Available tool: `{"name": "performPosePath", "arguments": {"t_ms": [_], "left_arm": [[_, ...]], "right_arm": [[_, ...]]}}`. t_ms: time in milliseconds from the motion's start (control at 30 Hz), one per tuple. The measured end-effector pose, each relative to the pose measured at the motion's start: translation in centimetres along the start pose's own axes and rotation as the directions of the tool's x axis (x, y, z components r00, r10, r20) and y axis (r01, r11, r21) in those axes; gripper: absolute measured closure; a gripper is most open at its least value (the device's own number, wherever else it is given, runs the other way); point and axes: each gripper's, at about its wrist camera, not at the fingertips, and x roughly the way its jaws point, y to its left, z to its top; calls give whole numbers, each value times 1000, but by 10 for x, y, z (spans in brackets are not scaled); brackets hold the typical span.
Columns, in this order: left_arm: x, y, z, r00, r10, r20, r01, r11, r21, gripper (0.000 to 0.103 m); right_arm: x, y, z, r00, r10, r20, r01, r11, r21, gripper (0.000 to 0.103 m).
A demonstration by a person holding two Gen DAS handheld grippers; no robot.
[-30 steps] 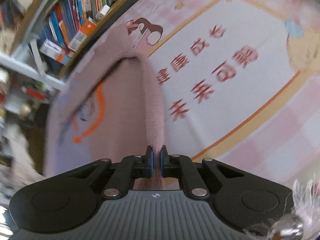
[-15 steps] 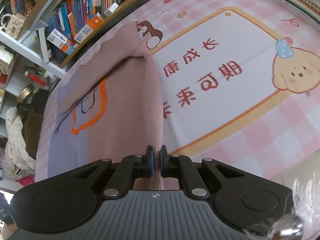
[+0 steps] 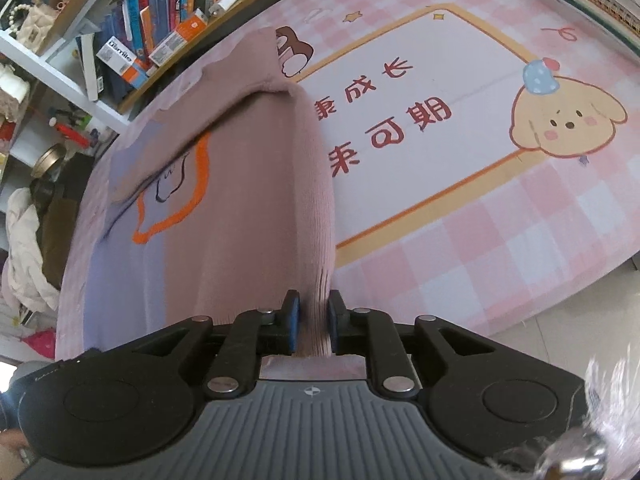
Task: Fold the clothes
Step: 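Lift the lavender body edge with the left gripper while the right gripper holds the pink edge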
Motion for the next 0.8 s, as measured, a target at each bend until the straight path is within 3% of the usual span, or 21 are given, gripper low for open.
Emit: {"name": "performPosePath", "arguments": {"t_ms": [133,267,467,800], "left_arm": [[-1,-2,-2,1000,5,6,-4,1000,-26,97],[-4,0,-4,1000,5,25,-3,997,-74,99],[-17,9,-8,998,-41,39,47,986,-162,99],[-35,25,-24,989,-129,68,144,939,-313,99]], "right_arm": [[-2,-1,-2,1000,8,-15,-8,1000,-19,89],[-3,-5,-5,999,30,-32,-30,999,-13,97],[-19,-15,-6,996,89,-9,-89,995,35,97],[-35,-31,-17,988,155,-17,-152,982,108,97]]}}
